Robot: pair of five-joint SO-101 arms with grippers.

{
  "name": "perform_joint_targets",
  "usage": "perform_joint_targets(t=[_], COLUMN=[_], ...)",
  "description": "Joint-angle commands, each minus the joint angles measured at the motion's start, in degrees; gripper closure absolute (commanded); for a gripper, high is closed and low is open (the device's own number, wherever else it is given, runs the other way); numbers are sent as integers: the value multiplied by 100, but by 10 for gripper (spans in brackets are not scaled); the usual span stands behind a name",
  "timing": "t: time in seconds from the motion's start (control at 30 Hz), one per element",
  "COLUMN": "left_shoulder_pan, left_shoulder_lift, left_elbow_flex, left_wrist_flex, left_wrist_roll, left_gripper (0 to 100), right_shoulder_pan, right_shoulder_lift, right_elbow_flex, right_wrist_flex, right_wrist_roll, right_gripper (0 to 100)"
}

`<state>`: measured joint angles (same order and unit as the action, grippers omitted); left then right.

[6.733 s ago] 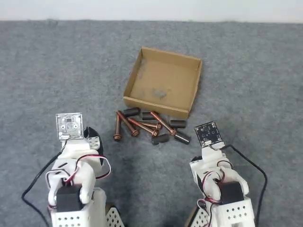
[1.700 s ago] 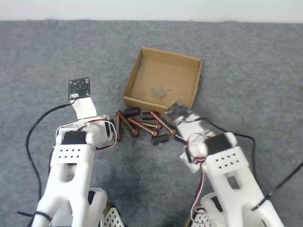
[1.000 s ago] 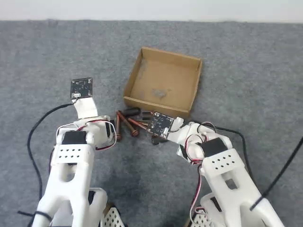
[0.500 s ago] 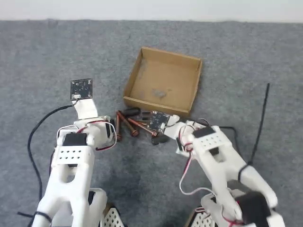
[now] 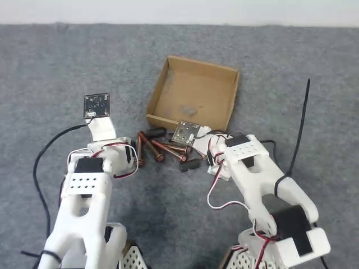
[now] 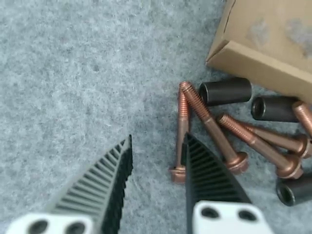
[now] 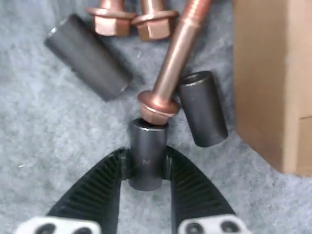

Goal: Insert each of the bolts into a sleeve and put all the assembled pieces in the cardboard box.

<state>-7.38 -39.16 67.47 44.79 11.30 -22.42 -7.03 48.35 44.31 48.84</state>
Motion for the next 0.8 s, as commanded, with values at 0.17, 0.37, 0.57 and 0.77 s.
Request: perform_joint_targets(t=[0.17, 0.37, 0.57, 0.77], left_shoulder_pan=[-18, -18, -9, 26], left_shoulder_lift=[18, 18, -18, -35], left_elbow_flex=[-84, -84, 48, 40], left_wrist_flex=[-132, -132, -123, -88], left_wrist_roll=[-62, -62, -62, -53], left_gripper=[837, 837, 837, 837], right_shoulder_pan=[611, 1077, 1112, 1367], right_shoulder_lift=[-505, -1824, -2501, -2615], right_elbow_flex=[-273, -281, 527, 1749], right_wrist_flex=[321, 1446, 1508, 251], right_wrist_roll=[-1108, -2145, -3270, -3393], right_gripper=[993, 993, 993, 993])
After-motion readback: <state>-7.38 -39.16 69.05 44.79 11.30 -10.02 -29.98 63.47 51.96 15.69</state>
